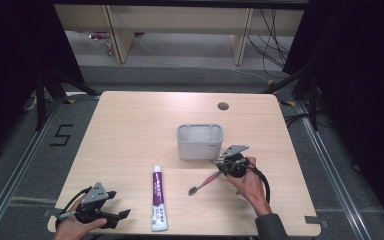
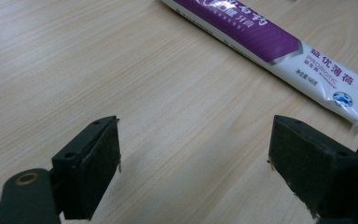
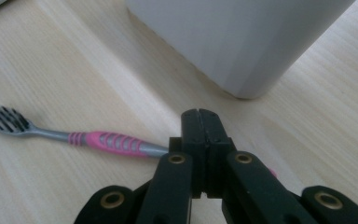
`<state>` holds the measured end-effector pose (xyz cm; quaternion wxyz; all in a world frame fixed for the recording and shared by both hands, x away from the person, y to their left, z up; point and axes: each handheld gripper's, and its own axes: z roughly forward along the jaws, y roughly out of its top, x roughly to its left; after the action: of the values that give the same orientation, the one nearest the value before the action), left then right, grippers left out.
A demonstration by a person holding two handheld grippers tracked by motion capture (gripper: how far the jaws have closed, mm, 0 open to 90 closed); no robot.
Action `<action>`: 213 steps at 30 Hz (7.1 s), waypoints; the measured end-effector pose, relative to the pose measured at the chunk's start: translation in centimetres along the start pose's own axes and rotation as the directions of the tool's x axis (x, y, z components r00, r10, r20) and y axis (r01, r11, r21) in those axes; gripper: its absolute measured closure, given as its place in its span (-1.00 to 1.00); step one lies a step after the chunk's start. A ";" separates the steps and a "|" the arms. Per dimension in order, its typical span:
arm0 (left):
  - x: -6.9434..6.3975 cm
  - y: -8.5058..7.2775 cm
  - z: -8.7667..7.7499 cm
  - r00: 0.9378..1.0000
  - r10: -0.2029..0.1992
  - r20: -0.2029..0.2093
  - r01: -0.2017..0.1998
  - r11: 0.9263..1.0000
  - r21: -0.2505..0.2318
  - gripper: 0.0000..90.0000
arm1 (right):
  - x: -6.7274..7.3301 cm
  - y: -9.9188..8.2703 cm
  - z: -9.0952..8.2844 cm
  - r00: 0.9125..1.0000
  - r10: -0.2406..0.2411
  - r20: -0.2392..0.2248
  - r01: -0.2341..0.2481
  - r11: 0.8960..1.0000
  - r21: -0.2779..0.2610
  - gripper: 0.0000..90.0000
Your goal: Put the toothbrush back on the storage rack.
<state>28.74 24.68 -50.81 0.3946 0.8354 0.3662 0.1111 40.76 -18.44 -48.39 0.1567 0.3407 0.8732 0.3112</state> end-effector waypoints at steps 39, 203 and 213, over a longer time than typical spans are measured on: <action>0.0 0.1 -0.2 1.000 -0.004 0.003 0.004 1.000 -0.018 -0.64 | -0.7 -1.7 0.0 1.000 0.010 -0.007 -0.009 0.998 0.068 1.00; -0.3 0.1 0.2 1.000 0.000 0.001 0.000 1.000 -0.008 -0.64 | -1.8 5.2 -8.3 0.978 0.107 -0.180 -0.145 0.966 -0.212 0.86; -0.3 0.1 0.2 1.000 -0.001 0.000 0.001 1.000 -0.007 -0.64 | -2.5 6.1 -9.5 0.987 0.112 -0.116 -0.146 0.925 -0.351 0.86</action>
<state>28.65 24.28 -50.86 0.3976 0.8337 0.3664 0.1122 41.02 -20.84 -37.02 0.1543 0.3482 0.7838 0.4906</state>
